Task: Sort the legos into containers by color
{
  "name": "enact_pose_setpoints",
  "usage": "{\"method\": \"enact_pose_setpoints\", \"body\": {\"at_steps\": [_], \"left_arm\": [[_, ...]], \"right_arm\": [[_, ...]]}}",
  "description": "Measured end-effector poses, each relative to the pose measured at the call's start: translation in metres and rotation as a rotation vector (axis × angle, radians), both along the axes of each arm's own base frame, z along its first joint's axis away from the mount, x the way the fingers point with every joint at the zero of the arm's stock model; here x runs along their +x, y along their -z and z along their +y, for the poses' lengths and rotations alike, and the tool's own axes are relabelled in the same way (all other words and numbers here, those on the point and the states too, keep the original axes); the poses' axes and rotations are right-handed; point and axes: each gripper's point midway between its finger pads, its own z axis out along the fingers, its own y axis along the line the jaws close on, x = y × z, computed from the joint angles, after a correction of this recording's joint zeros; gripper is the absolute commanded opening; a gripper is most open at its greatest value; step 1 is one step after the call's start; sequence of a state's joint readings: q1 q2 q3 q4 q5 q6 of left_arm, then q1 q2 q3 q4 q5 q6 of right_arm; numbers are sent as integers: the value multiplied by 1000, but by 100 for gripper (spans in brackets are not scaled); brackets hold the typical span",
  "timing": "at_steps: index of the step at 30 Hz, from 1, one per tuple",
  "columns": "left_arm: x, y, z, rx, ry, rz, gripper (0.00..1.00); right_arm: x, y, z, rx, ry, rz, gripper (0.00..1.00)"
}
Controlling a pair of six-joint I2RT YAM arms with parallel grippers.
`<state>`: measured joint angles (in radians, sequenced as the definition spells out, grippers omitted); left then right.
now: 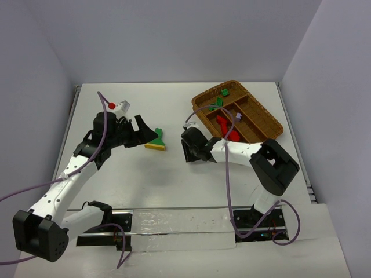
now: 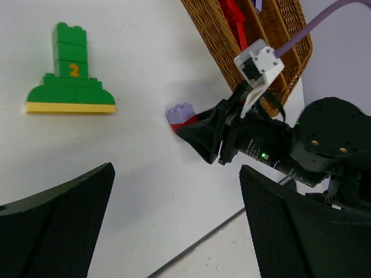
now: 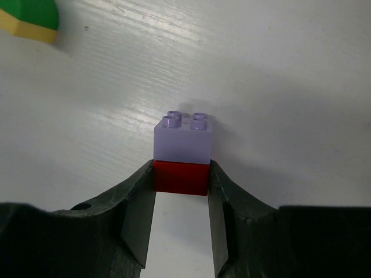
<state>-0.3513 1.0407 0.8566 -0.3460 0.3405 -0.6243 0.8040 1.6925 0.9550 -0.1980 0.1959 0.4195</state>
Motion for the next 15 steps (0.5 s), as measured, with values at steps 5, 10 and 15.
{"method": "enact_pose_setpoints", "body": {"at_steps": [5,10,15], "left_arm": [[-1,23,-15,-63,40,87,88],[-14,51,-29,-160,82,195,86],[-18,46,-45,-267,140,202,87]], "right_arm": [[-8,-42,10,144,-101,-109,0],[-20,-101,30,340,-261,-256,0],[-26,-114,44,403,-349,-290,0]]}}
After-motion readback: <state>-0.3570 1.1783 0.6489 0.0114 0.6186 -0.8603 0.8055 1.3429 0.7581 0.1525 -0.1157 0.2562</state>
